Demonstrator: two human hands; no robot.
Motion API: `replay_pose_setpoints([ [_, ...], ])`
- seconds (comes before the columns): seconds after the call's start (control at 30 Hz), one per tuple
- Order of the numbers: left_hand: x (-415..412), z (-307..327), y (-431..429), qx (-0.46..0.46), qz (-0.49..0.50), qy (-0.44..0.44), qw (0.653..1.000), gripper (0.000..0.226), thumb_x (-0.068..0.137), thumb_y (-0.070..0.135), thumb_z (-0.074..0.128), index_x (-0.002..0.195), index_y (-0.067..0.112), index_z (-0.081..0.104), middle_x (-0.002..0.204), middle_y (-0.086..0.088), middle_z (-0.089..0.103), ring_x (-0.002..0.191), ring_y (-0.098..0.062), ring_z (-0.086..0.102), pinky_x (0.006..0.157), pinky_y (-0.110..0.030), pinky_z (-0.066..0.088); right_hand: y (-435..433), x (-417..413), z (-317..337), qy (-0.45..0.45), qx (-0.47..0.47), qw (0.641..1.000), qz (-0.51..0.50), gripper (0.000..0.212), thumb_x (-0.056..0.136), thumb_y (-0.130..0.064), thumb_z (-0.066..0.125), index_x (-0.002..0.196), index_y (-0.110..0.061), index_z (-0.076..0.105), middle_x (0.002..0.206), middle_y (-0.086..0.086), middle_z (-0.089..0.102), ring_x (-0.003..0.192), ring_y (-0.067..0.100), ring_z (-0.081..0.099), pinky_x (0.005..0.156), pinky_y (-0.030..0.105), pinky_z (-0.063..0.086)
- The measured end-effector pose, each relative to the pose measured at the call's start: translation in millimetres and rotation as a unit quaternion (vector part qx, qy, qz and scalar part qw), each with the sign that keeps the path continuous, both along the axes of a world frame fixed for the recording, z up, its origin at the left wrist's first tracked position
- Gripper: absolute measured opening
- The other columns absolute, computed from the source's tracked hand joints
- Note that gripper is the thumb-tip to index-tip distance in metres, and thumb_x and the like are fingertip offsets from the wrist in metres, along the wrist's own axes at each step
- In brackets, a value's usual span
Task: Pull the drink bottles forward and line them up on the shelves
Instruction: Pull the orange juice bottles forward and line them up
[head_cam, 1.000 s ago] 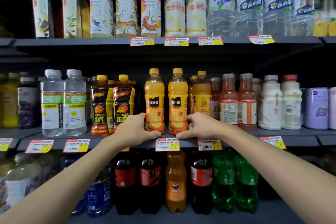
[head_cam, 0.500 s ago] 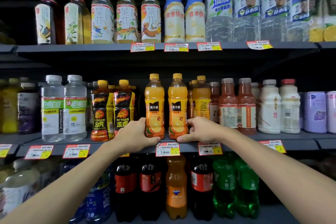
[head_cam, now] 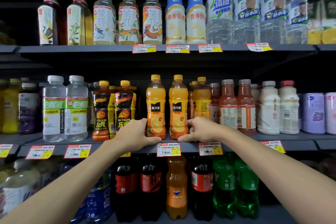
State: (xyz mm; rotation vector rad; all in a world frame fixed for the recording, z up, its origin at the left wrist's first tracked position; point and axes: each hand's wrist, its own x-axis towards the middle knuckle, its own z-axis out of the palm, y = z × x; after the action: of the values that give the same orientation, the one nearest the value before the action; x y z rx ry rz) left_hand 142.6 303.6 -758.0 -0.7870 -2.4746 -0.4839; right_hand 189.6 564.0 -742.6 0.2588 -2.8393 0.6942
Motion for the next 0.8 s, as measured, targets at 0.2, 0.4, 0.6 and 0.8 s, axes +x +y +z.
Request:
replay_pose_setpoints([
  [0.2,28,-10,9,0.077,0.101,0.123,0.984,0.058,0.084,0.077,0.051,0.095,0.020,0.054,0.076,0.009,0.061,0.068,-0.009,0.060,0.057,-0.030,0.052,4,20,-1,0.048,-0.024,0.998,-0.028,0.080,0.064,-0.070,0.078,0.126,-0.023,0.059,0.071,-0.010,0.072,0.062,0.000,0.066,0.054,0.015,0.046],
  [0.4,68,-10,65,0.169,0.011,0.246,0.954,0.030,0.097,0.050,0.054,0.102,0.020,0.059,0.076,0.009,0.061,0.062,-0.011,0.058,0.051,-0.028,0.046,29,29,-16,0.319,-0.157,0.921,-0.162,0.042,0.088,-0.053,0.069,0.110,-0.018,0.061,0.089,0.000,0.069,0.080,0.013,0.066,0.066,0.029,0.054],
  [0.6,61,-11,103,0.195,0.100,0.164,0.962,0.041,0.095,0.059,0.051,0.090,0.018,0.048,0.076,0.002,0.059,0.062,-0.014,0.053,0.049,-0.023,0.037,21,19,-16,0.243,-0.119,0.924,-0.269,0.074,0.076,-0.071,0.070,0.111,-0.006,0.058,0.102,0.008,0.064,0.092,0.026,0.066,0.075,0.040,0.059],
  [0.8,57,-18,109,0.183,0.118,0.140,0.966,0.050,0.092,0.065,0.052,0.081,0.017,0.059,0.077,0.001,0.062,0.070,-0.016,0.061,0.058,-0.031,0.050,30,12,-18,0.225,-0.125,0.942,-0.216,0.045,0.080,-0.056,0.076,0.101,-0.018,0.062,0.097,-0.002,0.068,0.087,0.014,0.066,0.071,0.032,0.057],
])
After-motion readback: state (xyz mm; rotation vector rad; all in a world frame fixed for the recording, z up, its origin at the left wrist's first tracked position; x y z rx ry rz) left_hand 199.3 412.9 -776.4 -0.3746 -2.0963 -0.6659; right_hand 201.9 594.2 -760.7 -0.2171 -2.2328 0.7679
